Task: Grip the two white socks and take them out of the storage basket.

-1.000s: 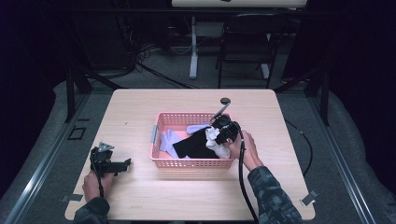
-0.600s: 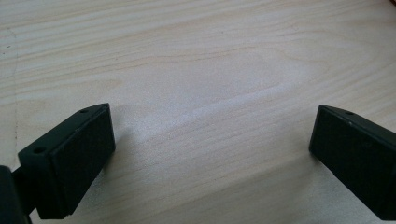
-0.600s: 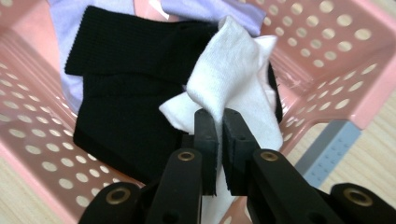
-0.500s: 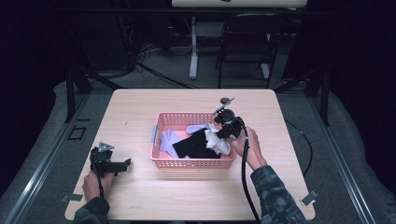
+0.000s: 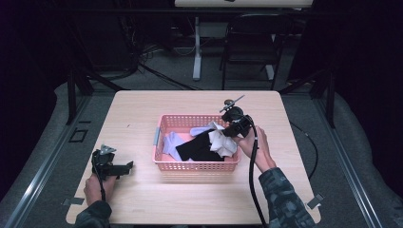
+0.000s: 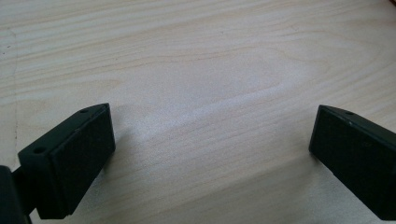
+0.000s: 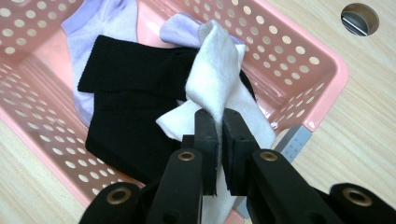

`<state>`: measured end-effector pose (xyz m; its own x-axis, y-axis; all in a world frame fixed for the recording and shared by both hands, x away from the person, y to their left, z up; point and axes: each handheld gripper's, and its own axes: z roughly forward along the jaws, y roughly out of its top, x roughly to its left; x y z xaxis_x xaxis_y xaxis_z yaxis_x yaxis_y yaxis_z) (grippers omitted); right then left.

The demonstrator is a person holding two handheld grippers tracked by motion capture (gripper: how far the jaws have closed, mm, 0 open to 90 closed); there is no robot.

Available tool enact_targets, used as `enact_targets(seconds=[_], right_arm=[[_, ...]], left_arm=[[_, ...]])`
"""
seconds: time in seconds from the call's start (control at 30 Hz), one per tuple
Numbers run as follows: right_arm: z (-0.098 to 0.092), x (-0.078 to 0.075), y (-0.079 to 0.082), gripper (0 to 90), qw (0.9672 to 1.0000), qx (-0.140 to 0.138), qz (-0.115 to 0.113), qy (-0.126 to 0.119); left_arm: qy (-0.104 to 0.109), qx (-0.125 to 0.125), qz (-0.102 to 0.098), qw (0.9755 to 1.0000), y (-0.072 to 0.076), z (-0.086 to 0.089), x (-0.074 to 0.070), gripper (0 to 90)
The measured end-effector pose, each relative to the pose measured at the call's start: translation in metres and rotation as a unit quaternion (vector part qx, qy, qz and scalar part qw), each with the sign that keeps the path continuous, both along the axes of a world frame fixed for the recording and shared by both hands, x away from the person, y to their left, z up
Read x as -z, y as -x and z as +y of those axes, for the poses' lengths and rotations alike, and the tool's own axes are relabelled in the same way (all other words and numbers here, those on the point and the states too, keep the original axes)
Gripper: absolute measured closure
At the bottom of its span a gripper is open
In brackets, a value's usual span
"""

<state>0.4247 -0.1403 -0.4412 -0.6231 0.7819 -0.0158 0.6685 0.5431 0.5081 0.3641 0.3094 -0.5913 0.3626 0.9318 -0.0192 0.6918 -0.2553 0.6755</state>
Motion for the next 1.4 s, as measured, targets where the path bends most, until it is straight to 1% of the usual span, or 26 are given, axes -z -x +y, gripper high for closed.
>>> enact_targets(seconds=[0.2,0.23,0.37,0.4,0.47,0.57,0.67,0.77,0.83,0.9,0.97,1.0,1.1,1.13,1.2,1.23,1.27,1.4], right_arm=[[-0.002,-0.006,0.0,86.0,1.0,0.0,-0.001,-0.008],[-0.002,-0.008,0.0,86.0,1.0,0.001,0.0,-0.005],[-0.004,-0.011,-0.001,86.0,0.9999,0.001,-0.002,-0.012],[-0.005,-0.013,-0.001,86.0,0.9999,-0.001,0.002,-0.01],[-0.006,-0.015,-0.001,86.0,0.9999,-0.002,0.001,-0.012],[-0.007,-0.019,-0.001,86.0,0.9998,-0.002,-0.003,-0.019],[-0.008,-0.024,0.0,86.0,0.9998,-0.004,-0.003,-0.018],[-0.009,-0.027,0.001,86.0,0.9995,-0.003,-0.009,-0.029],[-0.01,-0.03,0.002,86.0,0.9997,-0.005,-0.009,-0.024],[-0.011,-0.032,0.002,86.0,0.9993,-0.002,-0.014,-0.033],[-0.013,-0.036,0.003,86.0,0.9996,-0.006,-0.012,-0.027],[-0.013,-0.036,0.003,86.0,0.9994,-0.004,-0.014,-0.031],[-0.015,-0.04,0.004,86.1,0.9994,-0.005,-0.018,-0.029],[-0.015,-0.041,0.005,86.1,0.9992,-0.002,-0.02,-0.034],[-0.018,-0.043,0.005,86.1,0.9994,-0.003,-0.019,-0.029],[-0.019,-0.044,0.006,86.1,0.9992,-0.001,-0.021,-0.034],[-0.02,-0.046,0.006,86.1,0.9993,-0.002,-0.021,-0.031],[-0.026,-0.05,0.007,86.1,0.999,0.003,-0.026,-0.036]], left_arm=[[0.0,0.0,0.0,1.0,0.0,0.0,0.0,0.0],[0.0,-0.001,-0.001,1.0,0.0,0.0,0.0,0.0],[0.0,0.0,0.0,1.0,0.0,0.0,0.0,0.0],[0.0,0.0,0.0,1.0,0.0,0.0,0.0,0.0],[0.0,0.0,0.0,1.0,0.0,0.0,0.0,0.0],[0.0,0.0,0.0,1.0,0.0,0.0,0.0,0.0],[0.0,-0.001,-0.001,1.0,0.0,0.0,0.0,0.0],[0.0,0.0,0.0,1.0,0.0,0.0,0.0,0.0],[-0.001,0.0,0.0,1.0,0.0,0.0,0.0,0.0],[0.0,0.0,0.0,1.0,0.0,0.0,0.0,0.0],[0.0,-0.001,-0.001,1.0,0.0,0.0,0.0,0.0],[0.0,0.0,0.0,1.0,0.0,0.0,0.0,0.0],[0.0,0.0,0.0,1.0,0.0,0.0,0.0,0.0],[-0.001,0.001,0.001,1.0,0.0,0.0,0.0,0.0],[0.0,0.0,0.0,1.0,0.0,0.0,0.0,0.0],[0.0,0.0,0.0,1.0,0.0,0.0,0.0,0.0],[0.0,0.0,0.0,1.0,0.0,0.0,0.0,0.0],[-0.001,0.001,0.0,1.0,0.0,0.0,0.0,0.0]])
